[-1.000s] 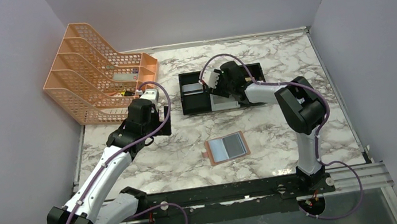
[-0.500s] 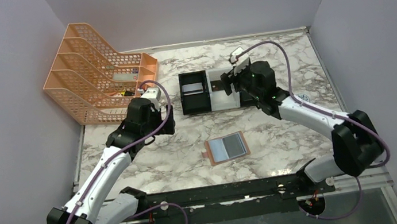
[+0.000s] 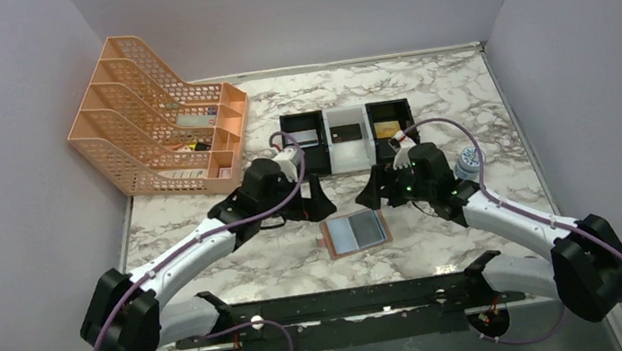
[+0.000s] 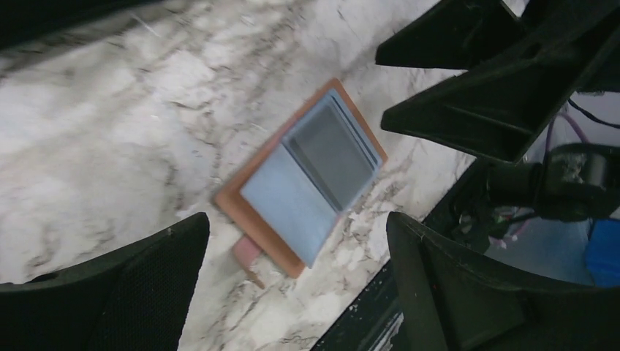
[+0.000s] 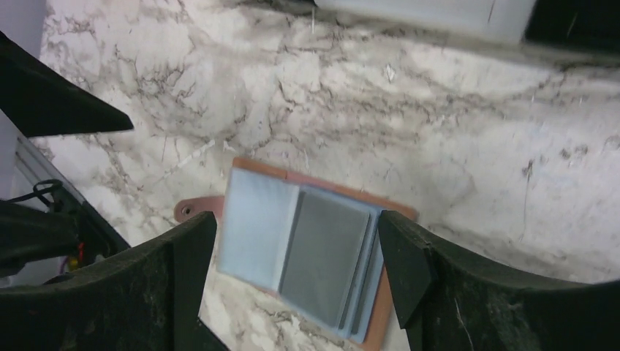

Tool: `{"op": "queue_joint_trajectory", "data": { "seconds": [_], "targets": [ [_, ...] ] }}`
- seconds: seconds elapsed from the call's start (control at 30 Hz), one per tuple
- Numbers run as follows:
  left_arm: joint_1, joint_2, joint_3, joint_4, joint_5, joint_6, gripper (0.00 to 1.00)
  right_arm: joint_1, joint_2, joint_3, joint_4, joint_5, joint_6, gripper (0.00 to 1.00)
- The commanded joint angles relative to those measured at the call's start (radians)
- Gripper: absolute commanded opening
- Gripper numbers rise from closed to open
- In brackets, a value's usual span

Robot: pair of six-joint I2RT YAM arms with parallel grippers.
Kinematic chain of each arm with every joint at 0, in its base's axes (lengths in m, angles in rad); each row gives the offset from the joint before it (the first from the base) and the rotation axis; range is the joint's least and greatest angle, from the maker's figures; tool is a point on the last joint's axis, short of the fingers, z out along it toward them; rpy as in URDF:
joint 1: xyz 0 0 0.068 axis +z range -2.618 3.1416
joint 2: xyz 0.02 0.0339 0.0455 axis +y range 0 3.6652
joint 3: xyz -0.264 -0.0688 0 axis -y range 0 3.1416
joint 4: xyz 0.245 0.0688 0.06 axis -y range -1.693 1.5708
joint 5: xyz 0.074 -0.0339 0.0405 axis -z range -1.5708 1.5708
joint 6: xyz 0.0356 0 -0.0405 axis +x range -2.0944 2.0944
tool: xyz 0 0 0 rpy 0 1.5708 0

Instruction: Take the credit cards out of the card holder

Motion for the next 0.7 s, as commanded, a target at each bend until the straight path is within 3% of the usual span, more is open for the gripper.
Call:
{"op": "queue_joint_trajectory", "data": {
  "seconds": [0.0, 0.1, 0.27, 0.5, 0.67],
  "targets": [
    [-0.124, 0.071, 0.042, 0.06, -0.074, -0.069, 0.88, -0.001, -0.064, -0.038, -0.064, -0.032, 0.165, 0.77],
    [-0.163, 0.111, 0.04, 0.059, -0.119, -0.092, 0.81, -0.001, -0.084, -0.047, -0.142, -0.002, 0.189, 0.71],
    [-0.207, 0.183, 0.056, 0.018, -0.165, -0.106, 0.7, -0.001, -0.16, -0.13, -0.092, -0.032, 0.213, 0.66],
    [-0.251, 0.244, 0.06, -0.008, -0.229, -0.145, 0.68, -0.001, -0.123, -0.117, -0.126, -0.055, 0.186, 0.57],
    [-0.263, 0.285, 0.067, -0.053, -0.279, -0.151, 0.58, -0.001, -0.055, -0.121, -0.081, -0.153, 0.168, 0.49]
  ]
}}
